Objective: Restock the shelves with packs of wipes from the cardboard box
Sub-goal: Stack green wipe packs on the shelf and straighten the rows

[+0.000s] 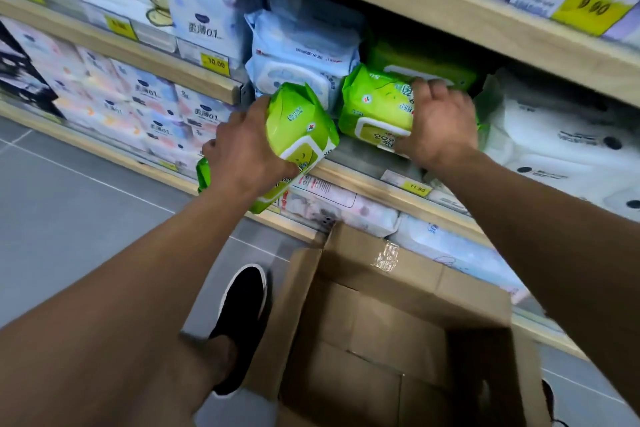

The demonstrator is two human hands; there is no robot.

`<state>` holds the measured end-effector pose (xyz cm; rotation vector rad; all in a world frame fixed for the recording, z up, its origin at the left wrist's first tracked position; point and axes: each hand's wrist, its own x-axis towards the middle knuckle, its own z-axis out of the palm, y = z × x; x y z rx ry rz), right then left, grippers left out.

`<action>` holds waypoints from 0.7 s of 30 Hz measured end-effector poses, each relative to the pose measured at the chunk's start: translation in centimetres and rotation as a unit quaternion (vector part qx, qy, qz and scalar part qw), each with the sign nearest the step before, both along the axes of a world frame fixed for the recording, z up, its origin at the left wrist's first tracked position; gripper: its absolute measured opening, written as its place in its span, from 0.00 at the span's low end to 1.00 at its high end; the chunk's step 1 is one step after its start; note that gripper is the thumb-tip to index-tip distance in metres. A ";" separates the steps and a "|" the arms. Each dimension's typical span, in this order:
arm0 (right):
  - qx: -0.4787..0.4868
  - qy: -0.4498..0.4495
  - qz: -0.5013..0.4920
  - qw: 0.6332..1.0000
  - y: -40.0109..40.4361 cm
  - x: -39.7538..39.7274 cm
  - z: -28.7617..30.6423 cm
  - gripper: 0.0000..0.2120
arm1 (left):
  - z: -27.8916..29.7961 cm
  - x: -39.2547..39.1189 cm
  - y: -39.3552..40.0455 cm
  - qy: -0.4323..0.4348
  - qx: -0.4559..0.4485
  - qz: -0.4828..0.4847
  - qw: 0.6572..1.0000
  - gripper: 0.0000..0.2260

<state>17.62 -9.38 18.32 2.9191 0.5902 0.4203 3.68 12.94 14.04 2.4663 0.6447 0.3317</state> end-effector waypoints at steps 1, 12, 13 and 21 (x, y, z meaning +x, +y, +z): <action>0.000 0.006 0.003 1.000 0.0 0.7 -0.6 0.46 | -0.2 0.2 0.2 -0.001 -0.002 -0.002 1.000 0.49; 0.030 0.055 0.000 0.998 0.1 1.9 -7.5 0.41 | -0.8 1.0 0.1 0.004 0.008 -0.008 1.000 0.48; 0.036 0.053 0.006 0.998 -0.2 1.7 -7.4 0.40 | -0.7 1.0 -0.1 0.007 0.014 -0.013 1.000 0.49; 0.068 -0.005 0.128 0.989 -4.7 -3.7 -3.9 0.33 | 0.7 0.6 -4.7 -0.018 0.088 -0.079 0.993 0.48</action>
